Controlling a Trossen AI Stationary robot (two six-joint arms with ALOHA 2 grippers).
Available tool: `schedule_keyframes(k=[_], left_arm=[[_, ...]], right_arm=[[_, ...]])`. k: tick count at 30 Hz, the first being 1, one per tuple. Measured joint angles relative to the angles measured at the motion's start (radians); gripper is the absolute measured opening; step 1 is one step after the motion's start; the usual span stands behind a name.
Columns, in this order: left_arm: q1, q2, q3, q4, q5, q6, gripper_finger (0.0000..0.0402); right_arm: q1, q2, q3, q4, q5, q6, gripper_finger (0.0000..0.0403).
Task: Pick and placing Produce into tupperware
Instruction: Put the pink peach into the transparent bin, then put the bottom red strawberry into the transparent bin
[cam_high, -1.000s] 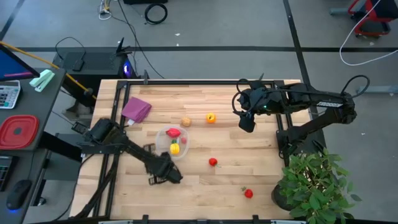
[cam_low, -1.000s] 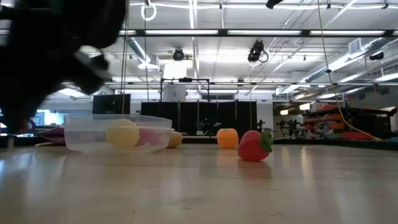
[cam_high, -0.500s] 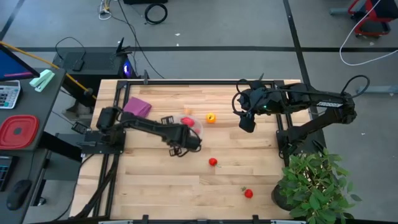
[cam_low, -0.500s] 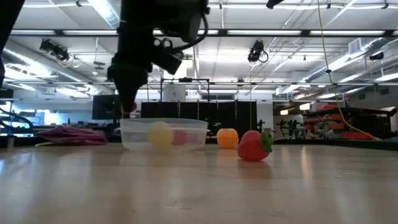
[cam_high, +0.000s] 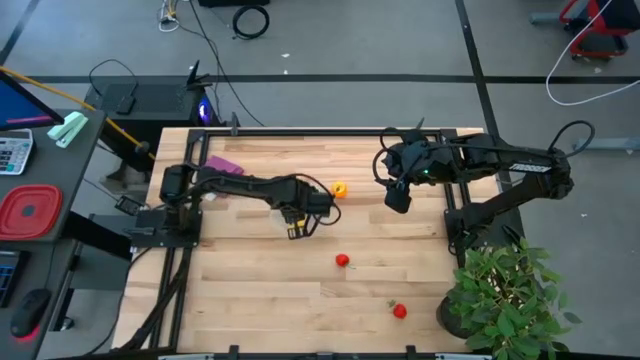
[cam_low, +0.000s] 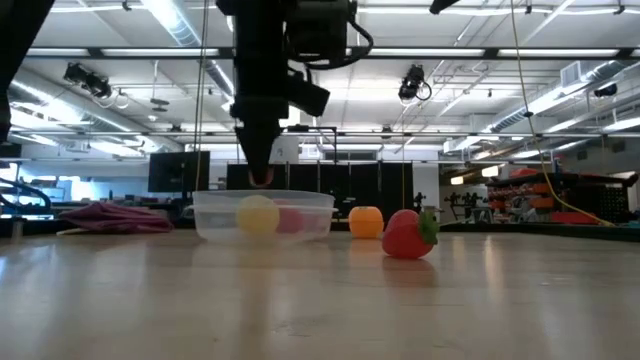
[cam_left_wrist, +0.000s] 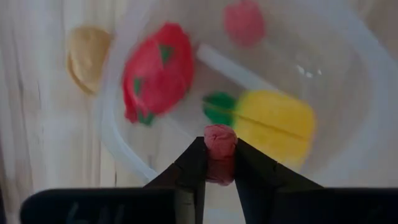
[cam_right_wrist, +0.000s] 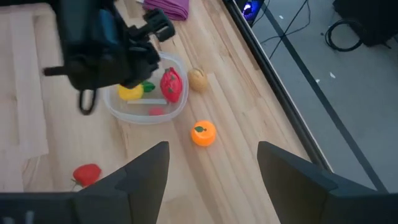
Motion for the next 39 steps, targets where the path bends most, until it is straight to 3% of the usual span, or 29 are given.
schedule_keyframes(k=[3,7,15,19,25,32,35,39], left_arm=[[0.025,0.000,-0.012,0.077,0.010,0.027,0.0093],[0.053,0.000,-0.014,0.080,0.113,0.112,0.0123],[0.073,0.000,-0.014,0.109,0.120,0.183,0.0207],[0.070,0.000,-0.014,0.136,0.118,0.154,0.0230],[0.068,0.000,-0.014,0.136,0.116,0.042,0.0228],[0.068,0.000,-0.014,0.169,0.116,-0.022,0.0213],[0.080,-0.001,-0.014,0.231,0.149,-0.030,0.0206],[0.083,-0.007,0.034,0.283,0.255,-0.003,0.0192]], right_arm=[[0.000,0.000,0.000,-0.001,0.000,0.031,0.0254],[0.000,0.000,0.000,-0.005,0.000,0.045,0.0254],[-0.001,0.000,0.000,-0.005,0.000,0.065,0.0254],[-0.001,0.000,0.000,-0.028,0.000,0.070,0.0254],[-0.001,-0.002,-0.037,-0.064,0.015,0.136,0.0254],[0.000,0.001,-0.250,-0.053,0.009,0.255,0.0254],[0.000,0.000,-0.335,-0.054,-0.007,0.305,0.0254],[0.017,0.000,-0.443,-0.028,-0.120,0.373,0.0254]])
